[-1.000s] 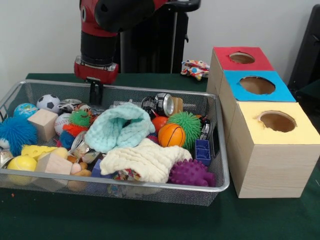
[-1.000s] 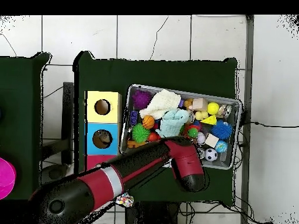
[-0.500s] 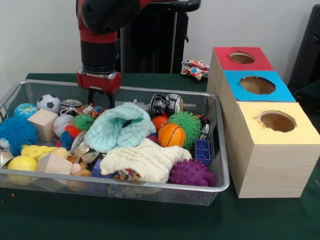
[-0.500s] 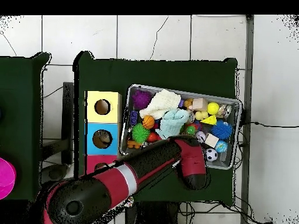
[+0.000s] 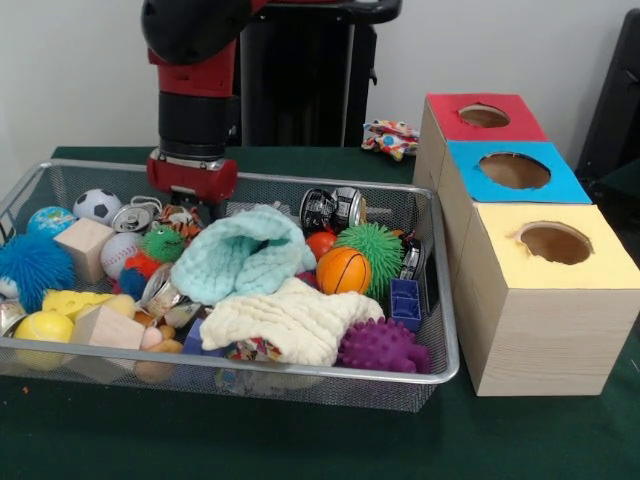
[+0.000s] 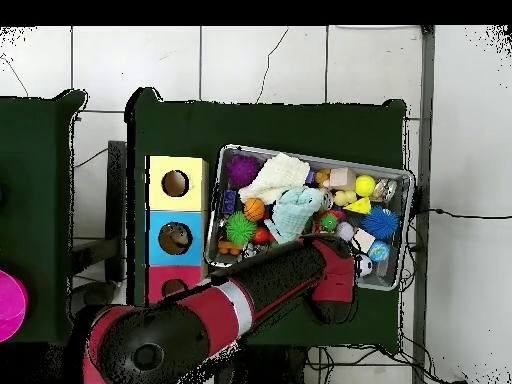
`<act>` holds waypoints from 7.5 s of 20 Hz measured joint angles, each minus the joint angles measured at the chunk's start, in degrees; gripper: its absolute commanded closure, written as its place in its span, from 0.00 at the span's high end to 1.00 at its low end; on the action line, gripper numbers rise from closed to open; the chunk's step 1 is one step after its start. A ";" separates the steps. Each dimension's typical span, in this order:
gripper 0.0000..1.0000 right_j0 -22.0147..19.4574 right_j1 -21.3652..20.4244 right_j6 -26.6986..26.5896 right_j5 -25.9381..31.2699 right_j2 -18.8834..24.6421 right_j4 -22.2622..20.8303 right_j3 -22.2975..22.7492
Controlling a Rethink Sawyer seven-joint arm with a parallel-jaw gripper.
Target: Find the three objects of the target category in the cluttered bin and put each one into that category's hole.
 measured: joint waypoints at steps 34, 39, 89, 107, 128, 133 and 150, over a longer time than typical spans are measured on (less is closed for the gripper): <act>0.00 8.01 -8.95 -5.47 6.91 -5.02 -9.54 0.17; 0.00 7.41 -12.84 -5.47 6.92 -5.29 -8.84 0.40; 0.00 17.11 -27.27 -13.38 -1.21 5.16 -14.03 11.01; 0.00 15.34 -27.24 -12.71 23.14 6.58 -11.24 11.01; 0.00 26.55 -22.90 23.00 18.74 8.87 -32.72 9.11; 0.00 29.62 -21.37 32.35 15.07 6.60 -33.22 8.12; 0.00 35.44 -14.59 35.86 -0.72 -8.01 -30.62 4.15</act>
